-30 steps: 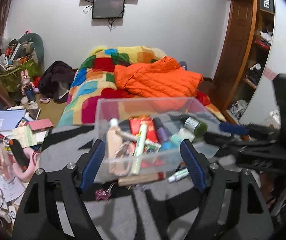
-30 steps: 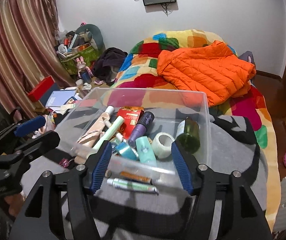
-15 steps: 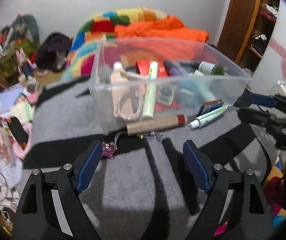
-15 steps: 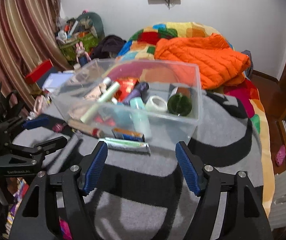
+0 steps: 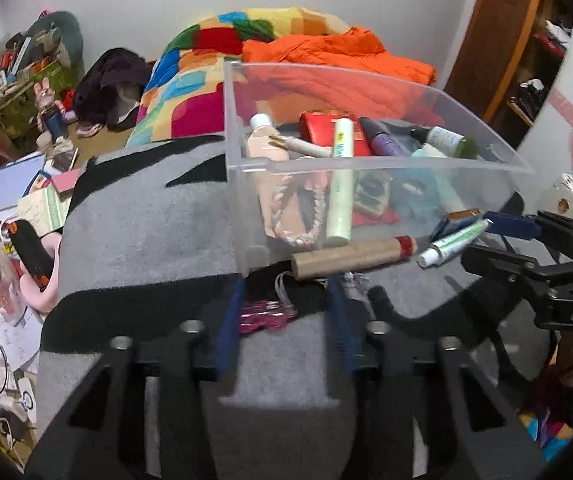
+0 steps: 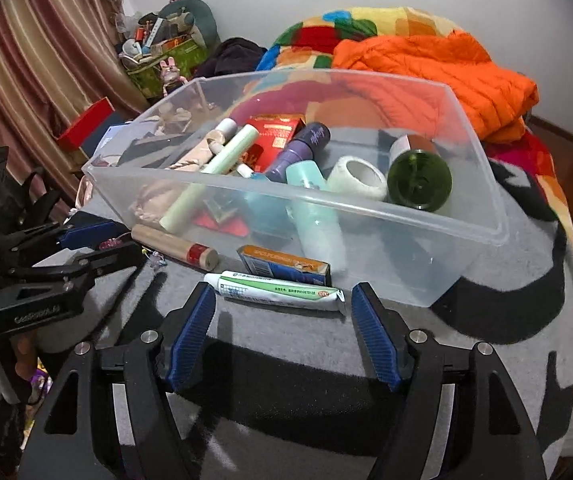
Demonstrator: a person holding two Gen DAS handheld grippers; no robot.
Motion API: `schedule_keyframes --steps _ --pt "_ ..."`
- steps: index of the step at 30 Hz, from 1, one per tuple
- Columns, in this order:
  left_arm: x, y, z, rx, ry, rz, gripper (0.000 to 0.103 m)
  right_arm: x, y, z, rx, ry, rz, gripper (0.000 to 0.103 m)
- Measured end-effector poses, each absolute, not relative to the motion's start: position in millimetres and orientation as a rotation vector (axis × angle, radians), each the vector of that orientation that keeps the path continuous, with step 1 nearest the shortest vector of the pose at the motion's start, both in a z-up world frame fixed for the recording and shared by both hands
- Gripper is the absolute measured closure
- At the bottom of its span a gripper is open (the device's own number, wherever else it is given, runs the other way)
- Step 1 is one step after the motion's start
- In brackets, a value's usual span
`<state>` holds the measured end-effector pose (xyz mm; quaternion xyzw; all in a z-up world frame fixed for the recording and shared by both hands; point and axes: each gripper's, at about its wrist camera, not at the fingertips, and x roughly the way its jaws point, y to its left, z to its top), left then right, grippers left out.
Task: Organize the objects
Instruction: 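Grasp the pink keychain with the left tool while the right tool grasps the toothpaste tube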
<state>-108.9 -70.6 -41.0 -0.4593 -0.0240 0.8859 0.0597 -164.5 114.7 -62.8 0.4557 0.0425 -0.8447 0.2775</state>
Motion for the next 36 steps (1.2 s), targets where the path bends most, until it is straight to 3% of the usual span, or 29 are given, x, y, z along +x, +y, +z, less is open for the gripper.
schedule_keyframes --steps 6,14,19,25,26,29,31,36 --pt "-88.9 -58.8 -38.7 -1.359 0.013 2.688 0.078 -147.8 105.7 -61.2 1.181 0.227 -2.226 0.057" --pt "-59.8 -41.3 -34.7 -1.289 0.081 2.661 0.078 -130.0 106.0 -56.3 1.145 0.292 -2.171 0.058" --pt "-64.9 -53.3 -38.4 -1.326 -0.008 2.655 0.060 -151.6 102.1 -60.6 1.188 0.292 -2.207 0.056" --pt "-54.7 -44.6 -44.6 -1.272 0.025 2.705 0.055 -160.1 98.6 -70.9 1.234 0.266 -2.185 0.053" --pt "-54.3 -42.0 -45.0 -1.264 0.042 2.721 0.055 -156.6 98.6 -70.6 1.227 0.267 -2.174 0.058" --pt "-55.6 -40.3 -45.6 -1.250 0.019 2.741 0.061 -141.4 97.6 -68.4 1.206 0.280 -2.116 0.070" --pt "-55.6 -41.1 -45.3 -1.244 0.019 2.755 0.076 -132.8 97.1 -66.5 1.190 0.294 -2.103 0.070" --pt "-49.9 -42.8 -44.2 -1.238 0.021 2.756 0.076 -142.5 99.1 -62.7 1.207 0.263 -2.129 0.067"
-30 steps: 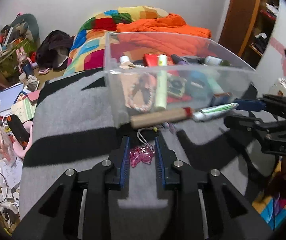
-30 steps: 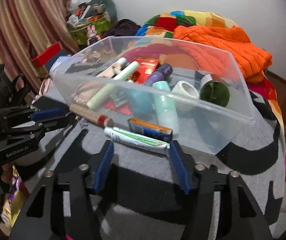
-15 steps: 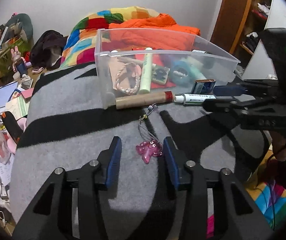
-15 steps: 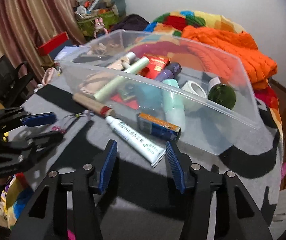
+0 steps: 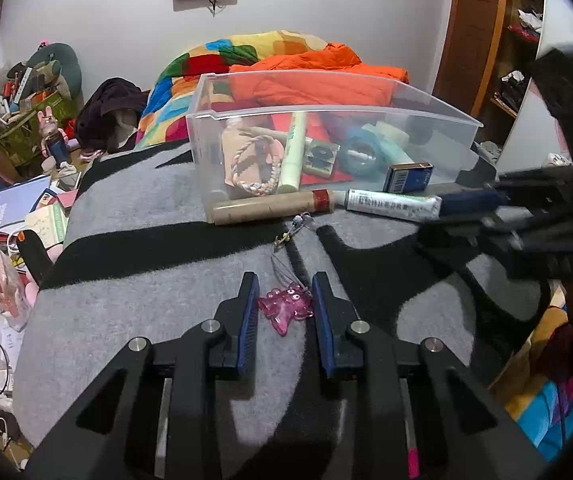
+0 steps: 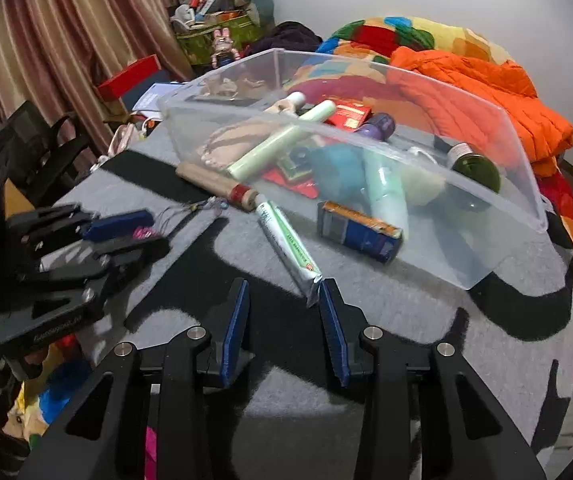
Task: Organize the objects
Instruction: 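Grasp the pink keychain with the left tool while the right tool grasps the toothpaste tube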
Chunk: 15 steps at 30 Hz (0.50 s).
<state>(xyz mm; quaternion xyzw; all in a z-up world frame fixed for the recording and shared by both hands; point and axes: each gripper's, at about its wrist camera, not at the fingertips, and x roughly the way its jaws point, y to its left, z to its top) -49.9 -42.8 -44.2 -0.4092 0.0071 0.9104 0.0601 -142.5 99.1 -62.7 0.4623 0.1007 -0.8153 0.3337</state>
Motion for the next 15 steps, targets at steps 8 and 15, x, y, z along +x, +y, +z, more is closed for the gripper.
schedule_keyframes --steps 8,15 --pt "-36.0 -42.5 -39.8 -1.223 -0.003 2.746 0.076 -164.3 79.9 -71.6 1.240 0.311 -2.151 0.065" --pt "-37.7 -44.0 -29.0 -1.181 -0.040 2.759 0.076 -144.6 79.4 -68.1 1.178 0.299 -2.108 0.091"
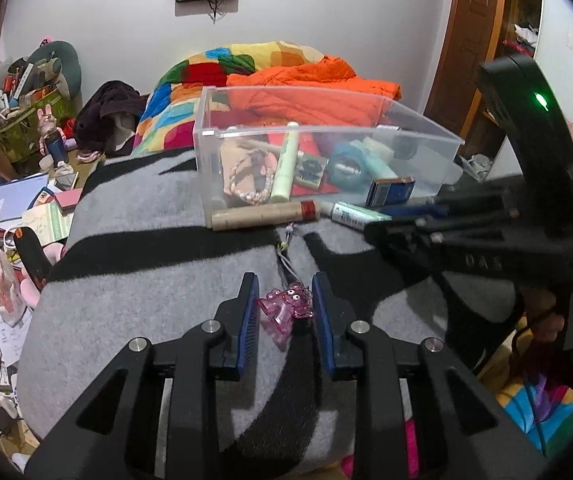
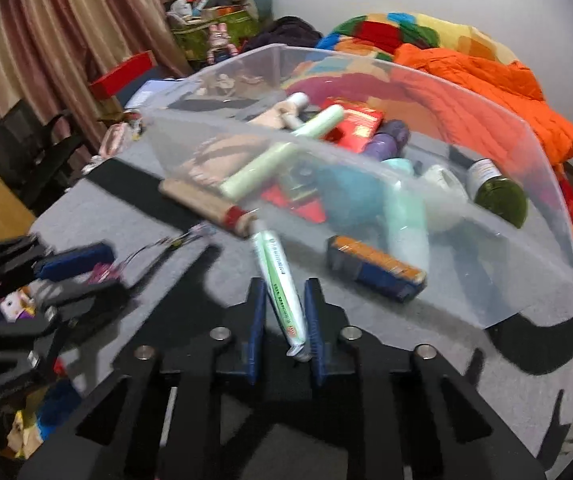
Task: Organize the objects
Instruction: 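Grasp the pink keychain with the left tool while the right tool grasps the toothpaste tube, then carry the keychain and toothpaste tube into the clear bin and open both tools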
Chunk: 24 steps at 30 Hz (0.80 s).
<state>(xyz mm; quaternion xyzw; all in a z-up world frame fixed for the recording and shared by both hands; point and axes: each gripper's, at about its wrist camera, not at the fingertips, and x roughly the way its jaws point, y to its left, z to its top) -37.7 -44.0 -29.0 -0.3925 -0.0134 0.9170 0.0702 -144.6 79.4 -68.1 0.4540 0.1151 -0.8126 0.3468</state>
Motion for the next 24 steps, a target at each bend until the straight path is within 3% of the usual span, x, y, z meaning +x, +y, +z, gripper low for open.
schedule_keyframes --steps 24 --pt "-61.1 -41.4 77.2 -0.817 -0.101 2.905 0.076 -127.2 129.9 27.9 0.907 0.058 -2.323 0.091"
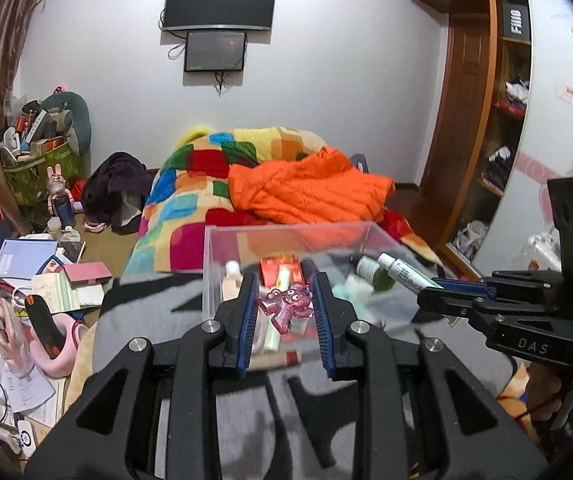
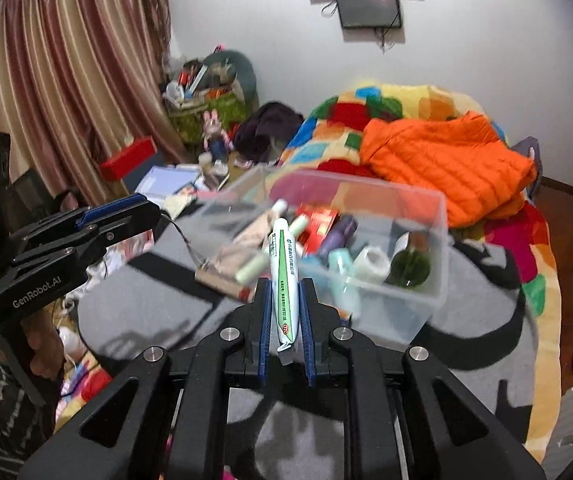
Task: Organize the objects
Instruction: 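Carry the keychain and toothpaste tube into the clear bin and open both tools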
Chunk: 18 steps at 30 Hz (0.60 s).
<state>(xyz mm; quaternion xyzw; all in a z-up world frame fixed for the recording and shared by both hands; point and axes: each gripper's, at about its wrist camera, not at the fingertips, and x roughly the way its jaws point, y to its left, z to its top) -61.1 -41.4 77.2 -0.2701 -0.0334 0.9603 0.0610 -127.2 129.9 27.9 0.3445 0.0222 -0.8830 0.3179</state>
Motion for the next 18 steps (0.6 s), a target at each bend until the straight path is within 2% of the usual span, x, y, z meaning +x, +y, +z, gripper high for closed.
schedule_keyframes --steps 9,18 --pt "-103.2 -41.0 88.0 -0.813 -0.149 2.945 0.076 -163.8 126.8 34.7 0.897 0.009 -2.415 0.091" --pt "-151.1 -39.4 62.2 -0.949 -0.212 2.896 0.076 -207.5 111.5 -1.9 1.062 -0.018 -2.376 0.091"
